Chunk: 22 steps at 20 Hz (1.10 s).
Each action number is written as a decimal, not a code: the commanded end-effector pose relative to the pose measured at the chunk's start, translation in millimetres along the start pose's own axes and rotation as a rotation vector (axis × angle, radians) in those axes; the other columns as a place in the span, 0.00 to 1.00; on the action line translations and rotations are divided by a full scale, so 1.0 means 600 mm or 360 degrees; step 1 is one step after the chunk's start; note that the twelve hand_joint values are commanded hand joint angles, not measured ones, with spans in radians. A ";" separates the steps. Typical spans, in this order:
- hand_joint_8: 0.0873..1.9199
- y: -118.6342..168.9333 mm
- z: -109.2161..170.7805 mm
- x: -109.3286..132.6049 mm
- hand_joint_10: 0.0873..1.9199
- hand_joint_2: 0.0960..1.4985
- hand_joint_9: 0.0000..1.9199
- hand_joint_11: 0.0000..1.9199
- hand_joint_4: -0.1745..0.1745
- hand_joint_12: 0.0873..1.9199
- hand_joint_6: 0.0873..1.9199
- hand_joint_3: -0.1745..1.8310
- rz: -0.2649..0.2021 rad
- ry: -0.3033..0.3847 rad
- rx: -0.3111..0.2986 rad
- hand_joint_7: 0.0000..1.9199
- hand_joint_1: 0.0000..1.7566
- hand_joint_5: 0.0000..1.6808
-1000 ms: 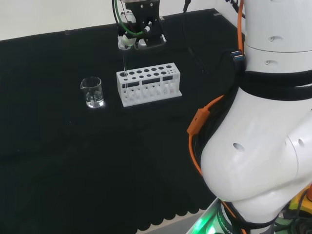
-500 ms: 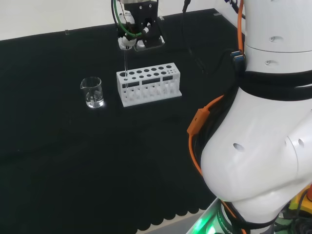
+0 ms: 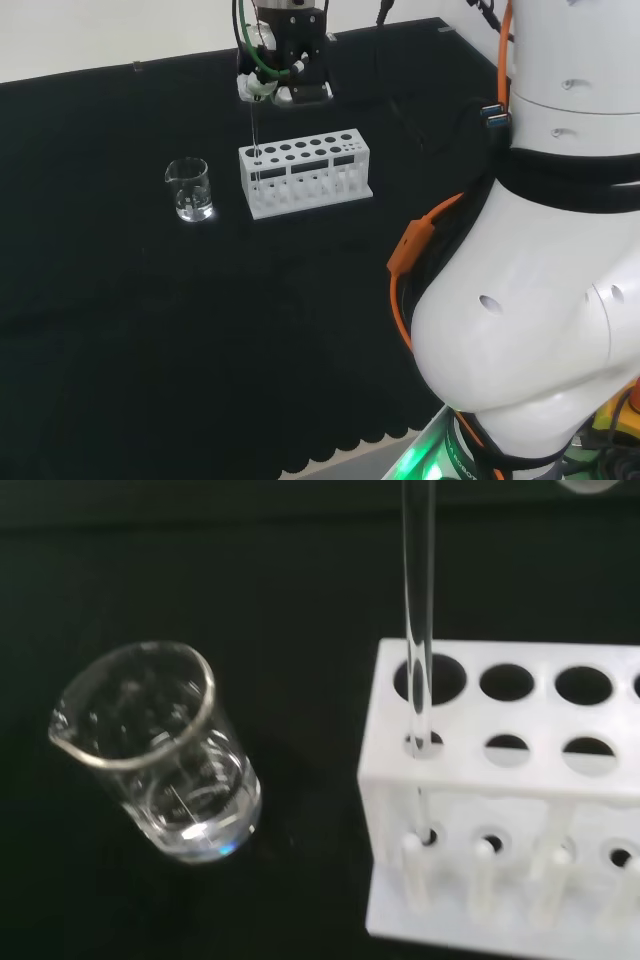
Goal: Take the glass rod from the white test tube rack.
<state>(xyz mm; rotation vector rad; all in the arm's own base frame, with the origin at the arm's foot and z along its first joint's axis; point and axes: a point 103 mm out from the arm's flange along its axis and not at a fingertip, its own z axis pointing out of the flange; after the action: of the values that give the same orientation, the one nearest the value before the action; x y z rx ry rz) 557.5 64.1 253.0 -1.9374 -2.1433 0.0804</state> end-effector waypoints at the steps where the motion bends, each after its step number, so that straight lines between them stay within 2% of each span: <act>1: 0.42 -0.005 0.004 0.019 0.34 0.73 0.78 0.78 0.01 0.30 0.36 0.00 -0.0005 0.0044 -0.0305 0.63 0.74 0.63; 5: 0.33 -0.010 -0.004 0.029 0.27 0.69 0.76 0.78 0.00 0.27 0.14 0.00 -0.0010 -0.0037 -0.0354 0.64 0.80 0.72; 8: 0.33 -0.016 -0.018 0.034 0.27 0.68 0.75 0.79 0.00 0.26 0.01 0.00 -0.0016 -0.0067 -0.0371 0.64 0.81 0.77; 16: 0.34 -0.041 -0.075 0.048 0.29 0.68 0.74 0.80 0.00 0.25 0.00 0.00 -0.0026 -0.0112 -0.0391 0.63 0.81 0.79; 22: 0.35 -0.069 -0.108 0.046 0.29 0.68 0.74 0.80 0.00 0.24 0.00 0.00 0.0001 -0.0141 -0.0383 0.63 0.81 0.79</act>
<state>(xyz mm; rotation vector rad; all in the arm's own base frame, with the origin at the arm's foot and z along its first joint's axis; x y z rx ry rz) 543.0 86.3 304.8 -2.0570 -2.3110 -0.1536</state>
